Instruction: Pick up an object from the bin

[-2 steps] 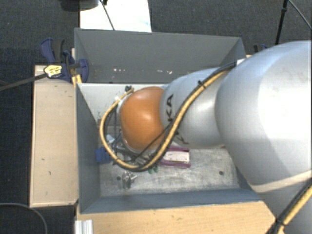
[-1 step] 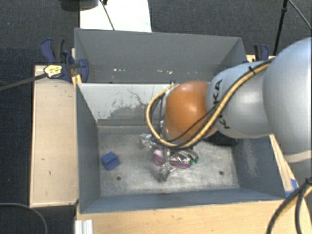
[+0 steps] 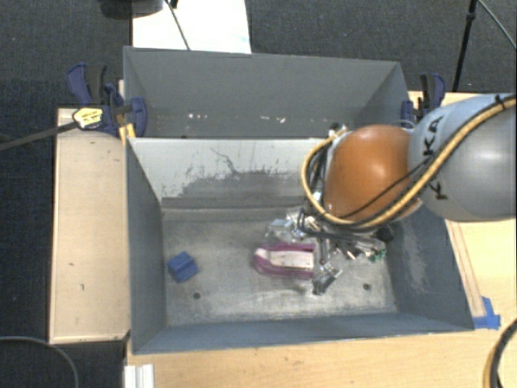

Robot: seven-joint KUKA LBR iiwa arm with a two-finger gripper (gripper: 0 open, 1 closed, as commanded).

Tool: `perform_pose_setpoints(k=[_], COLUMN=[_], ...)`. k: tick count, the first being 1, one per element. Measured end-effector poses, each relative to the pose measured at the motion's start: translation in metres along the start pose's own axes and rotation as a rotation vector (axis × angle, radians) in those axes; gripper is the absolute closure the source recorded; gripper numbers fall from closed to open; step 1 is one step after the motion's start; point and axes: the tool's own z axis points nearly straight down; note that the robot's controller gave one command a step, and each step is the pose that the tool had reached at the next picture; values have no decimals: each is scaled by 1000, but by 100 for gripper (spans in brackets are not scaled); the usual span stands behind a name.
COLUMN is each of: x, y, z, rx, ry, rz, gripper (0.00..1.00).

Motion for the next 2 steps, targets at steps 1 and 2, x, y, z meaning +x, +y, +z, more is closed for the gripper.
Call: perform_pose_setpoints(k=[1,2], x=[-12,-12], y=[7,7], z=[34,33], rx=[-6,-5], ry=[4,3], rz=[164,169], gripper=[0,100])
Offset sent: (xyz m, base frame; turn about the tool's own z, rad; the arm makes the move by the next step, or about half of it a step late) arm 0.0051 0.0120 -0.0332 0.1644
